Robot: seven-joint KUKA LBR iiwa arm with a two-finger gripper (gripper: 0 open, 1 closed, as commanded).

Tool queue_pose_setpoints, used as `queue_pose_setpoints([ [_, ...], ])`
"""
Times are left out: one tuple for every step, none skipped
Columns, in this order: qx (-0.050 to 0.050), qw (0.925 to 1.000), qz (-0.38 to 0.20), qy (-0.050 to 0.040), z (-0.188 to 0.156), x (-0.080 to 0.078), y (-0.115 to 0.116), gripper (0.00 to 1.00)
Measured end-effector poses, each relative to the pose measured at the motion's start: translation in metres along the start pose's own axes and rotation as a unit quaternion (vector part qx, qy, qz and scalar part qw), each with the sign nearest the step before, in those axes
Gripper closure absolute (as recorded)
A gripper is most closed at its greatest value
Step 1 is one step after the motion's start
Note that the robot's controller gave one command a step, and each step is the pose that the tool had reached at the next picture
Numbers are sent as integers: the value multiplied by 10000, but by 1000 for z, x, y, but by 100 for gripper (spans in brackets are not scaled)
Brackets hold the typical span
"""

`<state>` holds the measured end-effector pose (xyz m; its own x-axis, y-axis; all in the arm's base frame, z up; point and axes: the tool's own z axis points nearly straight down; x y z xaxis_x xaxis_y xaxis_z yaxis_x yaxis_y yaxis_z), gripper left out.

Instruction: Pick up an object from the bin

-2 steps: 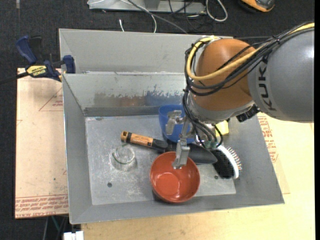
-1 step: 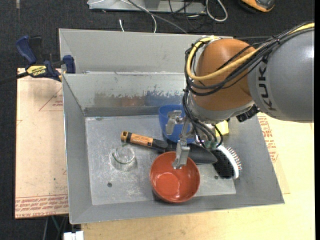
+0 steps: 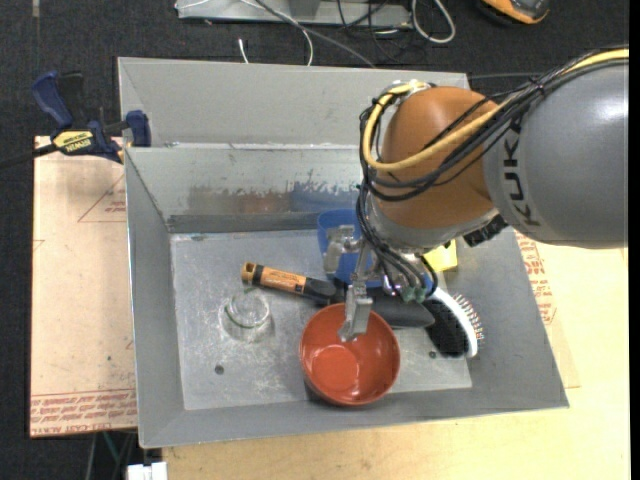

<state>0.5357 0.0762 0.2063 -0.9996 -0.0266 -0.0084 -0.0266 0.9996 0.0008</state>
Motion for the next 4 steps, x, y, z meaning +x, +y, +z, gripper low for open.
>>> queue_pose_setpoints([
  [-5, 9968, -803, 2, 38, -14, -2, 0],
  [-18, 9930, -1183, 59, 88, 29, 23, 0],
  [-16, 9923, -1235, 25, 87, 27, 21, 0],
  [-21, 9960, -898, 26, 103, 8, 54, 0],
])
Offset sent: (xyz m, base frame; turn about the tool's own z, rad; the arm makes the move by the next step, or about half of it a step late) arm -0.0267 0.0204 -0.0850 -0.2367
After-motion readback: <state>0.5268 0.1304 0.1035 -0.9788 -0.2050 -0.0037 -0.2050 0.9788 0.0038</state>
